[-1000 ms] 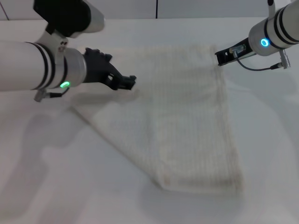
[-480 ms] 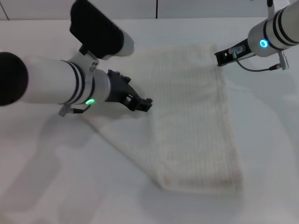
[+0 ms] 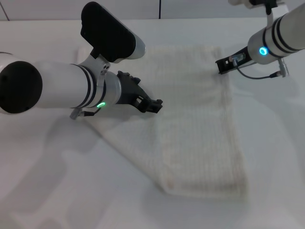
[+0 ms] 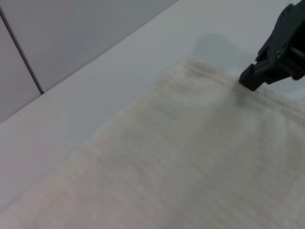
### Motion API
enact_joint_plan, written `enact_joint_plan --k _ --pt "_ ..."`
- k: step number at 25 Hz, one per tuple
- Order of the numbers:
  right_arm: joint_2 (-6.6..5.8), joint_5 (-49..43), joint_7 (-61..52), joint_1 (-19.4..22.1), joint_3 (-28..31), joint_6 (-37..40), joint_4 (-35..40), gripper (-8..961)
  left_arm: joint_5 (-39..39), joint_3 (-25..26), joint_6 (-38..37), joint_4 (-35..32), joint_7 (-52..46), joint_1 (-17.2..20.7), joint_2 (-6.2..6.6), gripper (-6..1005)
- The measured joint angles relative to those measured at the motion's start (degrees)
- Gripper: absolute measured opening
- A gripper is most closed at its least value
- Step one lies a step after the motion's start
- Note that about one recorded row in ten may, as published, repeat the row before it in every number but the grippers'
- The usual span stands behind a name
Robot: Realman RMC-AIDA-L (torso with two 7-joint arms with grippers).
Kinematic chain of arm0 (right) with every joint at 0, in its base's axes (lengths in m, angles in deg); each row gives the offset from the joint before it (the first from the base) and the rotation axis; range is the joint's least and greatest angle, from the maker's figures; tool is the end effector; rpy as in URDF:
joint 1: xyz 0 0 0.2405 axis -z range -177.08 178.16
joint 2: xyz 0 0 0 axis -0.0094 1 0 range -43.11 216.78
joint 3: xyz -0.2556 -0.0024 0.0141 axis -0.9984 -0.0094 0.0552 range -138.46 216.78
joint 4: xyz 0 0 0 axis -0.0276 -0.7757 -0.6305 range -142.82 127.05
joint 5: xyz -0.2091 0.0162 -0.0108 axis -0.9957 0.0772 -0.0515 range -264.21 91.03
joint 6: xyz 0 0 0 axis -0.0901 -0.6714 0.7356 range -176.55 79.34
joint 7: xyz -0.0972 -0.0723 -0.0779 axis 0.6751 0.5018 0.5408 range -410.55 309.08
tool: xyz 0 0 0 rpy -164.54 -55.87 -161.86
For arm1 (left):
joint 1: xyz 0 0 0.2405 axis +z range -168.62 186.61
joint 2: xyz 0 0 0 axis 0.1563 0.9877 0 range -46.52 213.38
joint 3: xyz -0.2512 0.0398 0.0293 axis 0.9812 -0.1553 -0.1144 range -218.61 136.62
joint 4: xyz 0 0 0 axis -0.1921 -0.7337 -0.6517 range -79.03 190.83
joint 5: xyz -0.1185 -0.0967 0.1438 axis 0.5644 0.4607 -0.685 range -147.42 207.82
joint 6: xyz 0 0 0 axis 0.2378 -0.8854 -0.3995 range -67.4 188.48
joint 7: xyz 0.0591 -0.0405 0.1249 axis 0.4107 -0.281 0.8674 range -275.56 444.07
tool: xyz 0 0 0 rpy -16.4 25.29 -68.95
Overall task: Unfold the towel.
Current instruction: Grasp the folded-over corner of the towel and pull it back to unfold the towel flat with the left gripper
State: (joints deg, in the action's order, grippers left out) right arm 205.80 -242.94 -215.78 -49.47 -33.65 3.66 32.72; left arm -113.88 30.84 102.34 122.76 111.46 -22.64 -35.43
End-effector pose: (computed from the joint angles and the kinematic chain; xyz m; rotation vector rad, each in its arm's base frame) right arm 0.2121 0.4444 -0.0345 -2.1123 1.2282 -0.2243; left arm -0.1608 0.3699 -0.0959 -2.5075 -0.5410 0.1271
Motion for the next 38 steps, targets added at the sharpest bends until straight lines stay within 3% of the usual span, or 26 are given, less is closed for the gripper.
enact_joint_plan --k 12,29,37,38 --pt "0.04 0.00 0.14 -2.65 -0.21 -3.63 -5.94 2 1.19 -1.09 0.05 -1.40 -0.05 -1.12 0.03 754" --pt "0.13 0.00 0.16 -2.90 -0.59 -3.02 -5.45 3 2.40 -1.19 -1.54 -7.29 -1.62 -5.14 0.03 719" --pt "0.13 0.00 0.16 -2.90 -0.58 -2.73 -5.27 3 2.47 -0.92 0.56 -6.33 -1.72 -5.45 0.17 703" --pt "0.13 0.00 0.16 -2.90 -0.58 -2.73 -5.27 3 2.47 -0.92 0.56 -6.33 -1.72 -5.45 0.17 661"
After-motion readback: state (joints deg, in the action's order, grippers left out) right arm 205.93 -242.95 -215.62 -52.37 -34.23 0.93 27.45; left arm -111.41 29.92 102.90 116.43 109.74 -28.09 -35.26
